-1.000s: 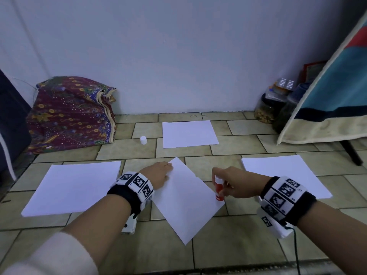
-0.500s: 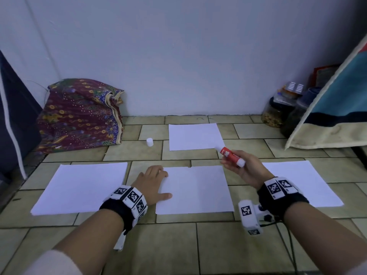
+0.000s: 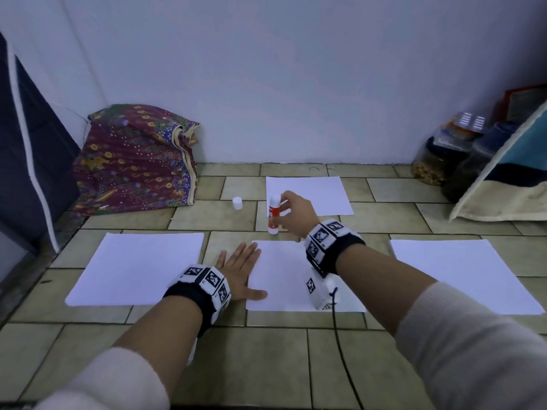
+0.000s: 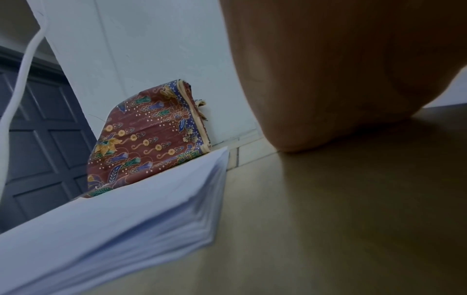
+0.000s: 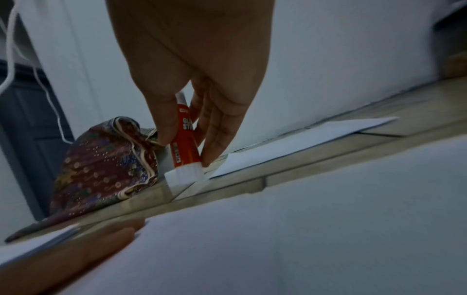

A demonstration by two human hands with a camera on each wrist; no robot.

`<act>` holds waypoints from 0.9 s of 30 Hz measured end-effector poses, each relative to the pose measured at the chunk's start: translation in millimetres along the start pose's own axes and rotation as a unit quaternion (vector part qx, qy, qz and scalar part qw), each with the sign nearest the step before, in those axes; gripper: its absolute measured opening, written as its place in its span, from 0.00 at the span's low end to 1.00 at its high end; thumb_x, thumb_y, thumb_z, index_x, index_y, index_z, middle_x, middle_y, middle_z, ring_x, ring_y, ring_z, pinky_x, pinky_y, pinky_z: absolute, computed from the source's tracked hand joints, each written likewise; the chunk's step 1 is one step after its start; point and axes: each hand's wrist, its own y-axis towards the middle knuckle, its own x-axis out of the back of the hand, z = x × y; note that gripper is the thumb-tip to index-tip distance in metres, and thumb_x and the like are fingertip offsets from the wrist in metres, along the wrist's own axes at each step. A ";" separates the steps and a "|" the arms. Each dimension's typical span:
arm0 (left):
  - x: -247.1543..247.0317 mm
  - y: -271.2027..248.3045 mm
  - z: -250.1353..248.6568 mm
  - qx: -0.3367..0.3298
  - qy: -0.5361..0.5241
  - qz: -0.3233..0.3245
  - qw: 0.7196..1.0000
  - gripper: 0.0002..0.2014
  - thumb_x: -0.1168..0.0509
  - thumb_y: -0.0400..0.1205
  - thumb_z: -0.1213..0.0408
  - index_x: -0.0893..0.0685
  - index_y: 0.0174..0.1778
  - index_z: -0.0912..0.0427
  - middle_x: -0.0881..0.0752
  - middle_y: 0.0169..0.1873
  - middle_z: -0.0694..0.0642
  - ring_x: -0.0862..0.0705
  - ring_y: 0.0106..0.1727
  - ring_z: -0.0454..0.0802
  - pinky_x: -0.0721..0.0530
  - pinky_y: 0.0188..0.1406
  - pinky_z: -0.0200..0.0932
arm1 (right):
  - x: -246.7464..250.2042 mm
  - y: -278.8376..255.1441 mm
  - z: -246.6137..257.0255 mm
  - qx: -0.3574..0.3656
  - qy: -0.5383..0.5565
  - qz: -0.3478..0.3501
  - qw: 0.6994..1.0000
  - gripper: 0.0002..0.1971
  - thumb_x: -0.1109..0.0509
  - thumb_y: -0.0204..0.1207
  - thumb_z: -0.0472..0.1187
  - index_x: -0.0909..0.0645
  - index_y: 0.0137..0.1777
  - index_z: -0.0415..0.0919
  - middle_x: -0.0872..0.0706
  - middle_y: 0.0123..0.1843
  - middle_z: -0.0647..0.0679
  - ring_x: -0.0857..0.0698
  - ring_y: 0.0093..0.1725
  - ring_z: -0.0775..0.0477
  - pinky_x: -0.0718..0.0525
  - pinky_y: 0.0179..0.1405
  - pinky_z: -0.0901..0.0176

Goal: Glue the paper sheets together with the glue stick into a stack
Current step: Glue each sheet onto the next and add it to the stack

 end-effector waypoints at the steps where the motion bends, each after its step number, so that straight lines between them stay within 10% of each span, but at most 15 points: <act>1: 0.5 -1.2 -0.2 0.004 0.002 -0.002 1.000 0.61 0.60 0.58 0.22 0.69 0.83 0.55 0.71 0.82 0.49 0.70 0.83 0.48 0.68 0.79 0.57 | -5.1 4.5 4.8 0.011 -0.035 0.005 0.999 0.19 0.23 0.70 0.36 0.22 0.59 0.39 0.13 0.56 0.44 0.16 0.52 0.45 0.20 0.51 0.56; 11: -1.1 -6.5 1.6 -0.016 -0.018 -0.021 0.999 0.80 0.82 0.32 0.14 0.69 0.83 0.57 0.70 0.82 0.49 0.68 0.83 0.48 0.67 0.79 0.58 | -34.8 26.5 32.0 0.051 -0.147 0.057 0.986 0.17 0.29 0.74 0.38 0.24 0.60 0.34 0.14 0.54 0.36 0.16 0.53 0.37 0.18 0.49 0.49; 16: 2.2 -7.4 4.4 -0.045 -0.014 0.005 0.999 0.81 0.74 0.30 0.11 0.72 0.82 0.54 0.75 0.78 0.43 0.73 0.81 0.46 0.71 0.78 0.58 | -39.1 26.1 36.5 0.057 -0.168 0.071 0.982 0.18 0.32 0.77 0.37 0.30 0.64 0.32 0.19 0.46 0.38 0.19 0.45 0.38 0.25 0.36 0.56; 22: 7.0 -9.6 0.2 -0.008 -0.037 0.023 0.999 0.62 0.51 0.59 0.25 0.70 0.82 0.55 0.72 0.81 0.48 0.72 0.82 0.46 0.72 0.78 0.56 | -15.9 15.0 19.2 0.044 -0.087 0.033 0.995 0.34 0.25 0.74 0.45 0.37 0.75 0.37 0.25 0.73 0.41 0.21 0.65 0.42 0.26 0.59 0.57; 27: 8.5 -11.6 -0.1 -0.007 -0.024 0.027 0.999 0.67 0.54 0.52 0.23 0.72 0.81 0.58 0.74 0.81 0.49 0.73 0.82 0.47 0.72 0.78 0.56 | 45.3 -13.5 -6.4 -0.036 -0.232 0.140 0.962 0.35 0.26 0.75 0.49 0.36 0.77 0.39 0.30 0.76 0.43 0.27 0.72 0.44 0.30 0.60 0.60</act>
